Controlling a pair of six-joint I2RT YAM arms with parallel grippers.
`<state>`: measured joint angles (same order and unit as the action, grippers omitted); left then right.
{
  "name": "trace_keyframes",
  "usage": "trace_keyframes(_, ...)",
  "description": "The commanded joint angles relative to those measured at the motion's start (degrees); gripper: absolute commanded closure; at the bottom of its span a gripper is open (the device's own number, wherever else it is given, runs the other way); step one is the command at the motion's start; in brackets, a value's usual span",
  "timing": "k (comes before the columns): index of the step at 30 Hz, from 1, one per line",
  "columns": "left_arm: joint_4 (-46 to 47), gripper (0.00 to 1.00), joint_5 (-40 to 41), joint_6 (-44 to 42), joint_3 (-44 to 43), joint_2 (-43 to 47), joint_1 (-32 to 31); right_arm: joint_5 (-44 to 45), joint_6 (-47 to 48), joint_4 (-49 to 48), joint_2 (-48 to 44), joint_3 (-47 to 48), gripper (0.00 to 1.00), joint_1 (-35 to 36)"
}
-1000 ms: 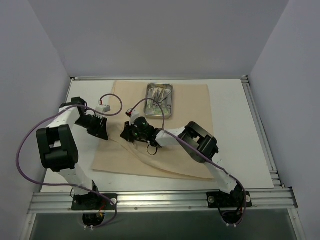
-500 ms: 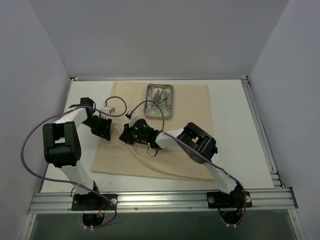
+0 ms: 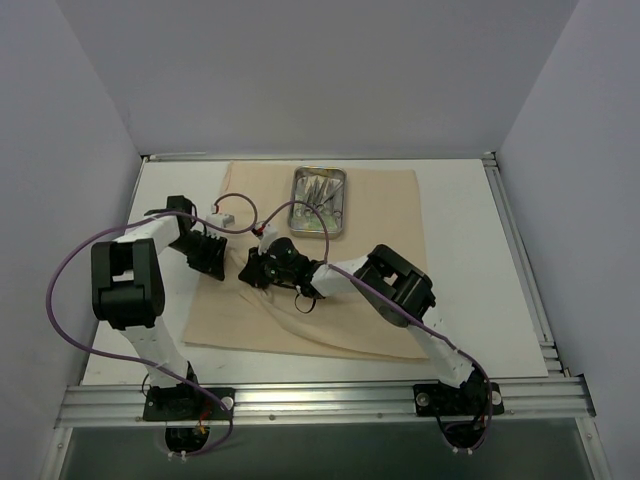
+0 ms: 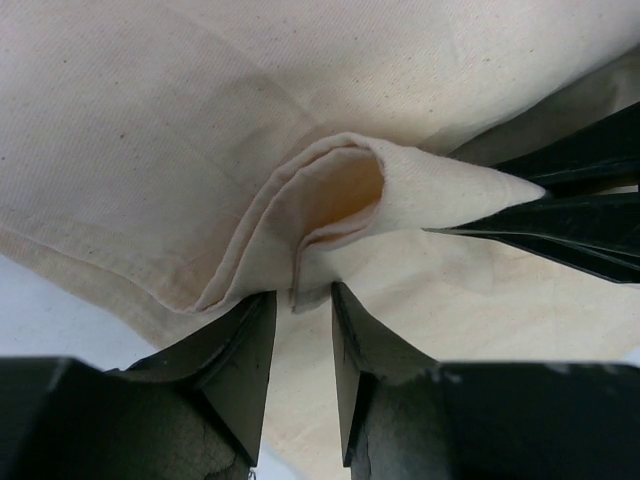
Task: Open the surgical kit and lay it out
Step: Smooth out the surgical kit at the center of the board.
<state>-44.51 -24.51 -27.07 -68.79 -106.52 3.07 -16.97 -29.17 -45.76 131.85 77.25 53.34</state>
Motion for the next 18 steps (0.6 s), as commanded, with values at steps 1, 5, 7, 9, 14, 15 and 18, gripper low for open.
trace_keyframes(1,-2.9,0.62,-1.8,-1.5,-1.1,-1.0,-0.1,-0.6,-0.4,-1.4,-0.5,-0.5,0.97,0.1)
trace_keyframes(5,-2.3,0.65,-1.1,-1.8,-0.6,-0.9,-0.2,-0.6,-0.5,-1.8,-0.5,-0.7,0.97,0.1)
trace_keyframes(7,-2.5,0.74,-1.8,-1.7,-0.8,-1.2,-0.2,-0.5,-0.8,-2.2,-0.5,-1.1,0.97,0.1)
trace_keyframes(9,-3.0,0.88,-2.8,-1.8,-1.2,-1.3,-0.2,-0.8,-0.8,-2.2,-0.5,-1.1,0.97,0.0)
trace_keyframes(14,-7.2,0.98,-5.8,-3.7,-1.7,-0.6,-0.1,-2.0,-0.2,-1.5,-1.1,-1.0,0.73,0.0)
trace_keyframes(15,-8.9,0.98,-6.3,-4.1,-1.7,-0.3,0.0,-2.2,0.1,-1.2,-1.9,-1.1,0.68,0.0)
trace_keyframes(18,-12.7,0.98,-6.6,-5.6,-0.8,2.4,0.9,-2.8,0.9,-0.5,-4.3,-1.9,0.56,0.0)
